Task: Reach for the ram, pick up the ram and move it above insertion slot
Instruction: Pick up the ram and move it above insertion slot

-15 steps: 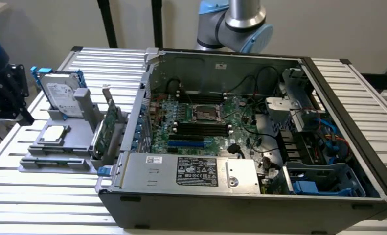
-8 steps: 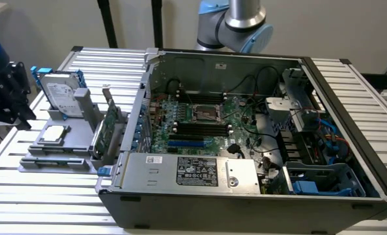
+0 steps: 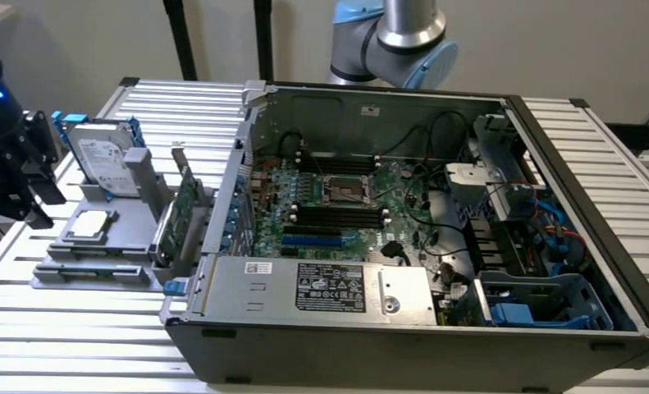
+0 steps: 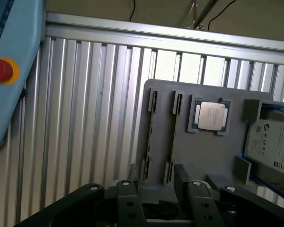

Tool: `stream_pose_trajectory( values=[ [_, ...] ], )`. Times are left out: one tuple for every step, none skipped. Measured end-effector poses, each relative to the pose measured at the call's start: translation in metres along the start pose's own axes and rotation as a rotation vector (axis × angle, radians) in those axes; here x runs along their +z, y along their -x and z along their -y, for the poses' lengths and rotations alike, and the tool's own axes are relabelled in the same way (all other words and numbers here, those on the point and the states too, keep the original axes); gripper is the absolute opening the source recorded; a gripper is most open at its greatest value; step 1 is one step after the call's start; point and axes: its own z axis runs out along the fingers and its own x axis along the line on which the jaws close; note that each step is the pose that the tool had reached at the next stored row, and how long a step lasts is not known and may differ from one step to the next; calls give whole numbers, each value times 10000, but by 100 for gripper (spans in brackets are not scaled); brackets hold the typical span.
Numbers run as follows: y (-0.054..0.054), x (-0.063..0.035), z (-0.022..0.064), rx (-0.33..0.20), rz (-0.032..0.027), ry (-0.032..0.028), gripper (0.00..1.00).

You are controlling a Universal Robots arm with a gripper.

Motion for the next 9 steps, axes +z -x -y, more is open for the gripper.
stream_pose_trajectory(
  values=[
    [-6, 17, 1, 16, -1, 1, 42],
    [-13, 36, 2, 31, 0, 0, 42],
    [-22, 55, 4, 45, 0, -1, 42],
    [-31, 72, 7, 57, 0, -1, 42],
    [-41, 90, 11, 71, -1, -1, 42],
    [-50, 109, 15, 84, 0, -2, 42],
    [-59, 126, 18, 99, -1, -2, 42],
    [-67, 145, 22, 116, -1, -2, 42],
    [-74, 162, 25, 134, -2, -2, 42]
  ],
)
